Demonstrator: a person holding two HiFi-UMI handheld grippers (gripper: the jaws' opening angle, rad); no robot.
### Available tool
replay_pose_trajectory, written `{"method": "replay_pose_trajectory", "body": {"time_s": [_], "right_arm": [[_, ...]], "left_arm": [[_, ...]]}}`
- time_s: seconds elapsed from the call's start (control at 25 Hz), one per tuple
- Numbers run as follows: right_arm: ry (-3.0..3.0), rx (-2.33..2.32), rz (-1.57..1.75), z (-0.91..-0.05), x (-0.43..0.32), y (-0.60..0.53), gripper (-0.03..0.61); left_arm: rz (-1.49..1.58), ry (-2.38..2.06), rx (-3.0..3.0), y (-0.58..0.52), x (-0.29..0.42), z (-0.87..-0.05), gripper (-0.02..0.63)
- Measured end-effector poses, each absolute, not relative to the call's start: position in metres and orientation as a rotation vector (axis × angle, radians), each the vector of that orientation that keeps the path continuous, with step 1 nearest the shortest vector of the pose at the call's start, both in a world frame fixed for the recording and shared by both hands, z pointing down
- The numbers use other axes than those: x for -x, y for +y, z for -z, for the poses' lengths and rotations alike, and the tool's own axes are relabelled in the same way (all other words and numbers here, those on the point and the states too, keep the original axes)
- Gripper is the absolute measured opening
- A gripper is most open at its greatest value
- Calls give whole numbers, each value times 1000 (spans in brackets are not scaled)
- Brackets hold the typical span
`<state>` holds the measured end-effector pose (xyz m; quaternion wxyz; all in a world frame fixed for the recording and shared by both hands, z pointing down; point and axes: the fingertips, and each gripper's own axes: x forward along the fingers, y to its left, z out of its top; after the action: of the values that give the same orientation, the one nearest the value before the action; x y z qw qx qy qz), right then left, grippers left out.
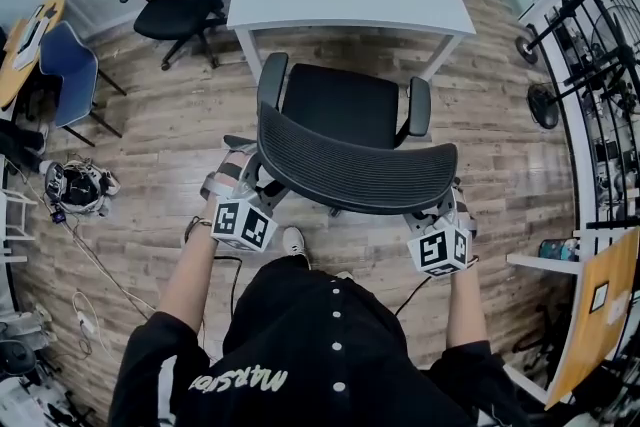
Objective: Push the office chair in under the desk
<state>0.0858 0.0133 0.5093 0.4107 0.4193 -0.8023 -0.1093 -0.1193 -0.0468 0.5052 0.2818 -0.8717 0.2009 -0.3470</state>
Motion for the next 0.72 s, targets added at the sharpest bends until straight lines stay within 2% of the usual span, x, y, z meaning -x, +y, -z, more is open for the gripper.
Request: {"method": "replay_pose_trajectory", "body": {"time_s": [0.72], "right_arm": [[-1989,-1093,257,-511,-78,-32,285]], "left_arm": [[895,501,2337,-100,125,-507,307]]}}
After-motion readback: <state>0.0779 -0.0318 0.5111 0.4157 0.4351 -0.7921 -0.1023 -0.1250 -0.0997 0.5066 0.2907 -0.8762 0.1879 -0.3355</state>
